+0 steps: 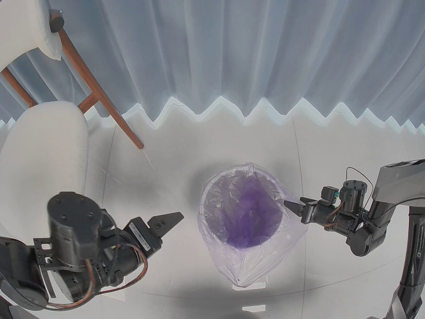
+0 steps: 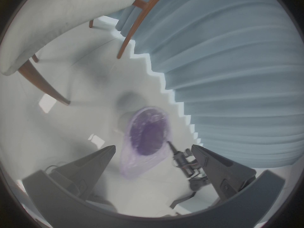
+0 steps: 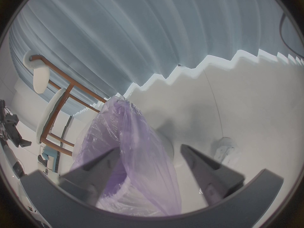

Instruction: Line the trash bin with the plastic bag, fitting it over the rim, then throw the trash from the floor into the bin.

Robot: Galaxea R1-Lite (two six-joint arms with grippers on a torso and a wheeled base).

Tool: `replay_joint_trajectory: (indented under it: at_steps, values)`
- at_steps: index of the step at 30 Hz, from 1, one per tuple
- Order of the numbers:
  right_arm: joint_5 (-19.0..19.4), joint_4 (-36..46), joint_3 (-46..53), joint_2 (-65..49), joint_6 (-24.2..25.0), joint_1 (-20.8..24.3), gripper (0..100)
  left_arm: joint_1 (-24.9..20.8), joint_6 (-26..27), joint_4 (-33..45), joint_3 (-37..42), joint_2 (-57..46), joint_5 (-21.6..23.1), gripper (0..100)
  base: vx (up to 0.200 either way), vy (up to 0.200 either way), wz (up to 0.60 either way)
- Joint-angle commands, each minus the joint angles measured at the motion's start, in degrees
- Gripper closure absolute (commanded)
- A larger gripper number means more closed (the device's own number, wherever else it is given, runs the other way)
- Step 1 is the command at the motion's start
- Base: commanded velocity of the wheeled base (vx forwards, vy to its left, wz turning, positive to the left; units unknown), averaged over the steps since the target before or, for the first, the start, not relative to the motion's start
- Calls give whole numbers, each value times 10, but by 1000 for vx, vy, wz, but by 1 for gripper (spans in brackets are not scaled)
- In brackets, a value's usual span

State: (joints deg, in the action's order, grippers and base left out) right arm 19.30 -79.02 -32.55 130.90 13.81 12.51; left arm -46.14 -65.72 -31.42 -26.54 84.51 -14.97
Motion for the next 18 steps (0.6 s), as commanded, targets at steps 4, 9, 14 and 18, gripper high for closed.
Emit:
replay_joint_trajectory:
  at_steps: [4, 9, 14, 18]
  values:
    - [3, 85, -110, 2, -2, 4, 100, 11, 5, -234, 155, -64, 30, 0, 0, 0, 0]
    - [2, 114, -147, 5, 2, -10, 100, 33, -3, -251, 177, -62, 59, 0, 0, 0, 0]
    - [-5, 193, -212, 8, 60, -15, 100, 76, -1, -253, 183, -79, 171, 0, 0, 0, 0]
    - [-13, 271, -277, 15, 98, -16, 100, 84, 6, -253, 185, -105, 235, 0, 0, 0, 0]
